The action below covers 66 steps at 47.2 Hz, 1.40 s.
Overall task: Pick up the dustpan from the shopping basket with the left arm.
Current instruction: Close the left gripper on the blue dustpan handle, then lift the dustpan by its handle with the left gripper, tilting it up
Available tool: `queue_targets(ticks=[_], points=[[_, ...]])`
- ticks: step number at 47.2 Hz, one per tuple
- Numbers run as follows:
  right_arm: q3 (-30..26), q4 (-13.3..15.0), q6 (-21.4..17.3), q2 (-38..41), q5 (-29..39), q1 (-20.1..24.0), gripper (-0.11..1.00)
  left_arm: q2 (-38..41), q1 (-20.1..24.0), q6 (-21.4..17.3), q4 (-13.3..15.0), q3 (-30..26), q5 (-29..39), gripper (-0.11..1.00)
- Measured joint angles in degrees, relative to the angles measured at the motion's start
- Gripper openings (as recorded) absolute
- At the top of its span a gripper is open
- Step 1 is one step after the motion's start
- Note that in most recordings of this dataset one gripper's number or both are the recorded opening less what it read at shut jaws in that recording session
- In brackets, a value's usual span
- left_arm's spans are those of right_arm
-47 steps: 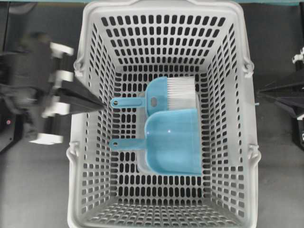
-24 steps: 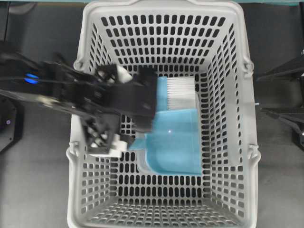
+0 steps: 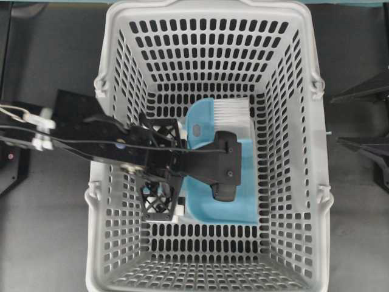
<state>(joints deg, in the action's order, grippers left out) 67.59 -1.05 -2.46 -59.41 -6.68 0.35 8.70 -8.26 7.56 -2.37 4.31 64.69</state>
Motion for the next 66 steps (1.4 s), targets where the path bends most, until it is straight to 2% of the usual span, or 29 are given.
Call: queue_targets(ticks=[10, 15, 20, 26, 28, 45, 66], points=[[0.09, -0.09, 0.00, 0.00, 0.00, 0.00, 0.76, 0.79, -0.09, 1.05, 0.00, 2.11, -3.78, 0.86], [0.18, 0.00, 0.00, 0.00, 0.00, 0.00, 0.76, 0.79, -0.18, 2.46, 0.00, 3.16, -5.45, 0.82], [0.26, -0.09, 0.00, 0.00, 0.00, 0.09, 0.76, 0.88, -0.09, 4.13, 0.00, 4.22, -6.33, 0.67], [0.53, -0.09, 0.00, -0.09, 0.00, 0.09, 0.76, 0.70, -0.18, 4.66, 0.00, 5.10, -6.68, 0.34], [0.62, -0.09, -0.09, -0.09, 0.00, 0.00, 0.76, 0.62, -0.18, 4.75, 0.00, 5.27, -6.77, 0.28], [1.05, -0.09, -0.18, -0.09, 0.00, 0.00, 0.76, -0.88, -0.26, 4.48, 0.00, 2.29, -6.77, 0.29], [1.23, -0.09, -0.09, -0.53, 0.00, 0.09, 0.76, -10.81, 0.62, 4.48, 0.00, -0.35, -7.47, 0.29]])
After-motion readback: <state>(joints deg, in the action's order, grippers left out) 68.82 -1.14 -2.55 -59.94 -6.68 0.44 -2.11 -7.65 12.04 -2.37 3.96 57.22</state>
